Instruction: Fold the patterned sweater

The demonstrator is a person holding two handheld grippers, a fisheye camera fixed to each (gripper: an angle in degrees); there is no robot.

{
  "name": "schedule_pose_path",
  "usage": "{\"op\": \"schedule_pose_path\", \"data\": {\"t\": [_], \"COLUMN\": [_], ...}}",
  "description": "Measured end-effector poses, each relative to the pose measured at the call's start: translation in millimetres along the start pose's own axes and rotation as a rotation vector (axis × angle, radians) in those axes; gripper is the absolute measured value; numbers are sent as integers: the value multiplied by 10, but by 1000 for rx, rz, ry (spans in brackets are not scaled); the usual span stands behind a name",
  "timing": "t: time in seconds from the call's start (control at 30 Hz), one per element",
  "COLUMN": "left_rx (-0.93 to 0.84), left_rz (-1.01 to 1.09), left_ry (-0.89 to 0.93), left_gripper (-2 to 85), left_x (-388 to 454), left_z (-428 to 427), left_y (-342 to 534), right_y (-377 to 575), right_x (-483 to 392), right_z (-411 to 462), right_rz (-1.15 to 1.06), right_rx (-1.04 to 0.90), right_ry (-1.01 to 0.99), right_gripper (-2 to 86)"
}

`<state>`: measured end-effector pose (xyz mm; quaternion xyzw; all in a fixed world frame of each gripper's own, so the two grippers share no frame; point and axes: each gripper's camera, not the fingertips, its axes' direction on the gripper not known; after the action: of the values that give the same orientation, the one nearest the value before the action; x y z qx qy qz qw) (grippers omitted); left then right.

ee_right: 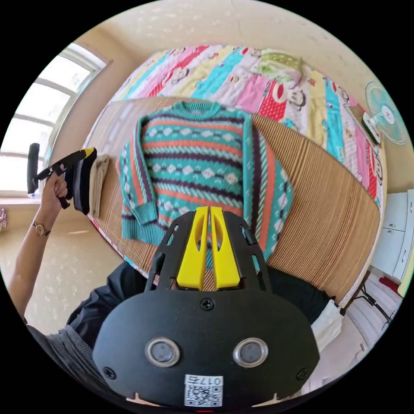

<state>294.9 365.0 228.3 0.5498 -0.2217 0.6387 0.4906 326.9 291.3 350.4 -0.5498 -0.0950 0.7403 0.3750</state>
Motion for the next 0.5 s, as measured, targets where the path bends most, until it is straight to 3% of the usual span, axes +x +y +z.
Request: {"op": "schedule_pose_path", "data": {"t": [0.1,0.23,0.3,0.4,0.5], "left_rx": [-258,-486,-655,-489,-521], "left_rz": [80,172,228,345,475], "left_ry": [-27,-15,-111,-131,-214], "left_gripper": [73,74,72,65,59], "left_x": [136,296,266,277,272], "left_z": [978,1879,2354,2114,1879], "left_y": [232,494,739,914,1184], "right_y": [-134,-301,-280,-103,234], "right_x": [-56,-76,-46,-122,-328], "right_z": [838,1596,1889,1738,1667], "right_rz": [-44,-78,-73,-52,-108], "right_rx": [-209,-410,-508,-336,-373], "right_ry": [-14,135,157,255,242], "right_gripper": [8,6,5,5,4]}}
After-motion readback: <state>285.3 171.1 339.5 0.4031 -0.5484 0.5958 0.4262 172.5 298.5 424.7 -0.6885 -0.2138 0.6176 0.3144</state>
